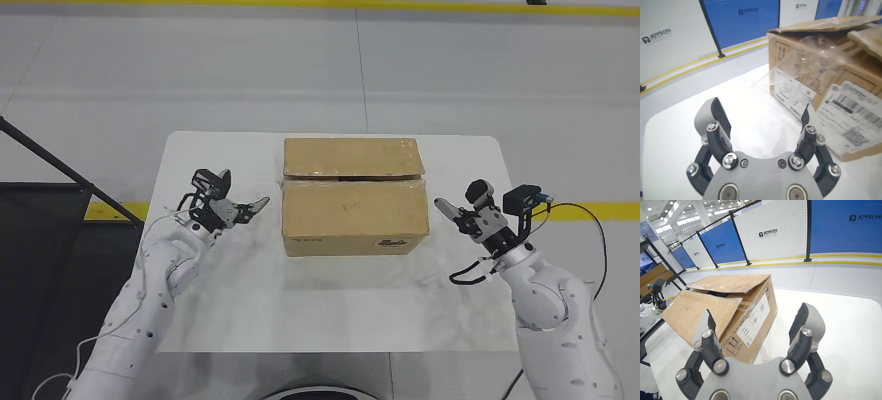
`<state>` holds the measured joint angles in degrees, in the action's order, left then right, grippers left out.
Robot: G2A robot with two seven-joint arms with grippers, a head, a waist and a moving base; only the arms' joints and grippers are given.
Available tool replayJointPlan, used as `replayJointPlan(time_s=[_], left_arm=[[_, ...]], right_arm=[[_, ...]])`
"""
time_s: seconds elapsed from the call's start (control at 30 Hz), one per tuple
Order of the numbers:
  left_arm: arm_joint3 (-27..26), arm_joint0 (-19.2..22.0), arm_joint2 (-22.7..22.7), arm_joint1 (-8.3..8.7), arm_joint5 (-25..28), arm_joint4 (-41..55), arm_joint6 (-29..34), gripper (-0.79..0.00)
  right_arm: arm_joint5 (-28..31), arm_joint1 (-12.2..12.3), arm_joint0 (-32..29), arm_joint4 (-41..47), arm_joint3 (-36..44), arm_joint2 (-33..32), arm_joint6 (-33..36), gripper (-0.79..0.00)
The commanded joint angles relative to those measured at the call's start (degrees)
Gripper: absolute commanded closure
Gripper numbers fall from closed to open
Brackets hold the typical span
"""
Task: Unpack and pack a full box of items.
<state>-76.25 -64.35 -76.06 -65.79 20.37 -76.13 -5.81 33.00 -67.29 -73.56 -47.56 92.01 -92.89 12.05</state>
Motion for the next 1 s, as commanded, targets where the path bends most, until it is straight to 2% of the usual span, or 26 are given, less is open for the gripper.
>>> replayJointPlan(time_s=[0.0,0.2,0.4,0.5,0.77,0.87,0.9,0.97], left_arm=[[0.7,1.0,1.0,-0.21,-1.8,-1.5,0.4,-0.785],[4.3,5.8,5.1,-1.35,-6.3,-4.8,0.7,-0.785],[8.8,11.1,9.8,-3.25,-12.2,-5.1,0.8,-0.785],[10.5,13.1,11.7,-3.66,-12.4,-8.5,0.6,-0.785],[12.2,13.5,10.9,-3.36,-9.3,-10.8,-0.3,-0.785],[12.2,13.7,12.5,-4.31,-11.8,-8.5,-0.5,-0.785],[12.8,13.6,12.2,-4.54,-14.7,-7.7,-1.5,-0.785],[13.1,13.4,12.5,-4.91,-16.9,-7.3,-3.4,-0.785]], right_arm=[[0.1,0.1,-0.2,0.2,0.1,-0.1,-0.2,-0.785],[0.0,0.3,-0.4,0.5,-0.2,-0.6,-0.2,-0.785],[-0.3,0.7,-0.9,1.0,-0.6,-1.8,-0.2,-0.785],[-0.6,0.8,-1.3,1.3,-0.1,-2.3,0.0,-0.785],[-0.8,1.1,-1.1,1.8,-0.5,-2.4,0.3,-0.785],[-0.9,1.2,-0.3,1.9,-1.0,-1.9,0.5,-0.785],[-1.0,1.2,0.0,2.0,-1.1,-1.8,0.6,-0.785],[-1.0,1.3,0.4,2.0,-1.3,-1.4,0.9,-0.785]])
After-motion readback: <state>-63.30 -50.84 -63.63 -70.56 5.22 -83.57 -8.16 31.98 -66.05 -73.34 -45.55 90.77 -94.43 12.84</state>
